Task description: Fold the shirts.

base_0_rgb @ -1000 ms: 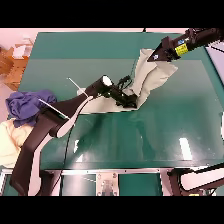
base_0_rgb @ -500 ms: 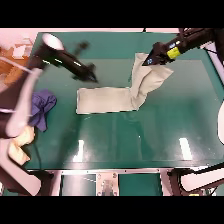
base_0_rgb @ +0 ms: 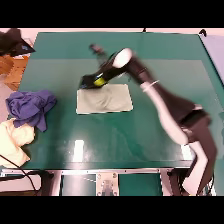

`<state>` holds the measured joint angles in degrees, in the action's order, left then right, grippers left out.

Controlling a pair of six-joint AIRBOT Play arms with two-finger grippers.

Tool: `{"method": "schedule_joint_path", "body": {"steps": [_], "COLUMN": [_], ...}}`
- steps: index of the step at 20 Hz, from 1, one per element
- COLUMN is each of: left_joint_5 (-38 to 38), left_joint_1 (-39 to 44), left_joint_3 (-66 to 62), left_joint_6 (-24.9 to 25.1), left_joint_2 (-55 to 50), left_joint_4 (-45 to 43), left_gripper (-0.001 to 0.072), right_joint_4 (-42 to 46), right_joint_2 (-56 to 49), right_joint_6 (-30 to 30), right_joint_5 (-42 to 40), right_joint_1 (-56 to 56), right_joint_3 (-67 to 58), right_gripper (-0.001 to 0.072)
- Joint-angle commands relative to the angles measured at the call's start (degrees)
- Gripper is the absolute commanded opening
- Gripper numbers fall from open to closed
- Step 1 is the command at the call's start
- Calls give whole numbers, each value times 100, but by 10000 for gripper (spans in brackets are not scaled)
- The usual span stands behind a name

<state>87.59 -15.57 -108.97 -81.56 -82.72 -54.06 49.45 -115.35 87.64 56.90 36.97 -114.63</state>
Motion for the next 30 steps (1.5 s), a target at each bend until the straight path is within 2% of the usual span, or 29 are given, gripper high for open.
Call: {"method": "schedule_joint_path", "body": {"steps": [1, 8, 11, 14, 15, 18, 20, 28, 29, 30], "left_joint_5": [42, 44, 48, 50, 46, 26, 11, -9, 0, 15], "left_joint_1": [-162, -162, -162, -162, -162, -162, -162, -162, -162, -162], "left_joint_3": [116, 177, 177, 177, 177, 177, 177, 177, 177, 177], "left_joint_6": [269, 404, 391, 358, 354, 330, 229, 210, 210, 210], "left_joint_2": [133, 133, 133, 133, 133, 133, 133, 133, 133, 133], "left_joint_4": [4, 2, 4, 7, 9, 46, 46, 50, 50, 48], "left_gripper": [21, 21, 21, 21, 21, 21, 21, 21, 21, 21], "right_joint_4": [-284, 933, 927, 813, 472, -1255, -1893, -2140, -2249, -2312], "right_joint_2": [-516, 894, 977, 977, 977, 975, 973, 848, 800, 800], "right_joint_6": [70, 282, 273, 136, -74, -1161, -1615, -1521, -1526, -1528], "right_joint_5": [-1574, 1237, 1818, 1718, 1534, 1091, 994, 267, 267, 249], "right_joint_1": [592, -2035, -3060, -3676, -3801, -3926, -3788, -2686, -2614, -2594], "right_joint_3": [-37, 35, 660, 2026, 2481, 3650, 4030, 3943, 3866, 3807], "right_gripper": [592, 581, 582, 585, 585, 593, 592, 586, 398, 175]}}
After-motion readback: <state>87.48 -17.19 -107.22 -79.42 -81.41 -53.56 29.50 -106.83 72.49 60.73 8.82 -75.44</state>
